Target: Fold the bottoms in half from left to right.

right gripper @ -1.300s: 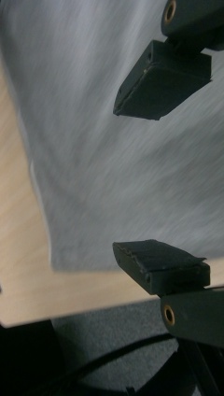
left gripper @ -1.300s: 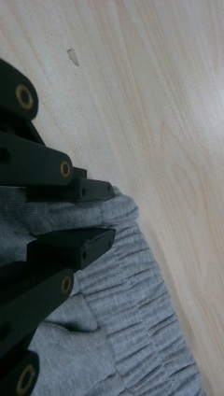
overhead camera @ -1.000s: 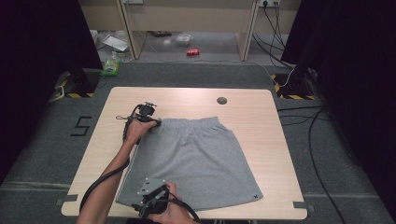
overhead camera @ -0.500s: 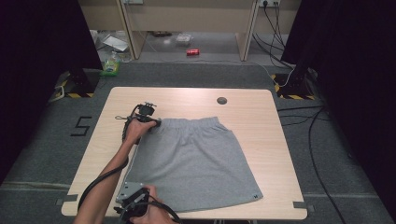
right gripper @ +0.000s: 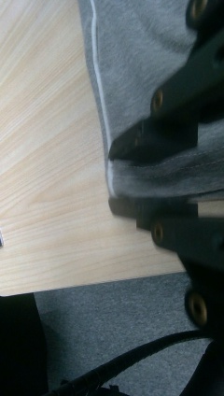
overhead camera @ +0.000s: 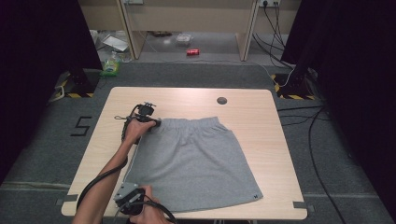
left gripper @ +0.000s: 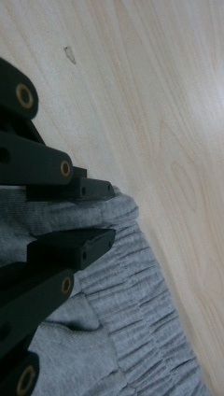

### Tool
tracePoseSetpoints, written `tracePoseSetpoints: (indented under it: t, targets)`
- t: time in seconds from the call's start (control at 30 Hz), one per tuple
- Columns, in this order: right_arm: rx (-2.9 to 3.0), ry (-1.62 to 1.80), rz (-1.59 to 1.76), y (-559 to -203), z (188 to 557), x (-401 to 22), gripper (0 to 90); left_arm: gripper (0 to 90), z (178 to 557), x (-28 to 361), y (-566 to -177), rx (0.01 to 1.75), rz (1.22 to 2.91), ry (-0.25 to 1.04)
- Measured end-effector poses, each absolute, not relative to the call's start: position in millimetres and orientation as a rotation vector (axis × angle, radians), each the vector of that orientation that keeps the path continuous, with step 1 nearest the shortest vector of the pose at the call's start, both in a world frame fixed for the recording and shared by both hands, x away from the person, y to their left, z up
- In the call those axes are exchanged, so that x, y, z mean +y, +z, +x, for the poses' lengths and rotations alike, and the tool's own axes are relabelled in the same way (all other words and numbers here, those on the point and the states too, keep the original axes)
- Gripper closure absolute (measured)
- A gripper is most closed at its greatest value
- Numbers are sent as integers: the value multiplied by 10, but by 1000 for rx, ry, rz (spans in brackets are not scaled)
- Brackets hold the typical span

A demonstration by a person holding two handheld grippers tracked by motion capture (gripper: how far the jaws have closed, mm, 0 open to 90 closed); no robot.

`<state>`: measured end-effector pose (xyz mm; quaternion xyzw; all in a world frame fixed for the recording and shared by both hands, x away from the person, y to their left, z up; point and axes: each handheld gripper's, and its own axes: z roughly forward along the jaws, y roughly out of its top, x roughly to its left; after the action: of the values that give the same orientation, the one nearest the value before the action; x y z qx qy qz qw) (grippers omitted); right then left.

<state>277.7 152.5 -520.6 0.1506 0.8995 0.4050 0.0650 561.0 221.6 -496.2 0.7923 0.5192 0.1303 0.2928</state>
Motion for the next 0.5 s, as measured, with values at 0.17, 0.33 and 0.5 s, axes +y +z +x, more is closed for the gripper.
tracePoseSetpoints:
  t: [0.17, 0.33, 0.5]
  targets:
    - [2715, 1236, 456, -5205, 2811, 1492, 855, 748, 5609, 2197, -4957, 1378, 2124, 362]
    - [2726, 1277, 491, -5203, 2817, 1448, 865, 763, 5604, 2187, -4949, 1377, 2128, 370]
    - [2726, 1305, 498, -5171, 2852, 1371, 868, 807, 5608, 2184, -4921, 1379, 2127, 364]
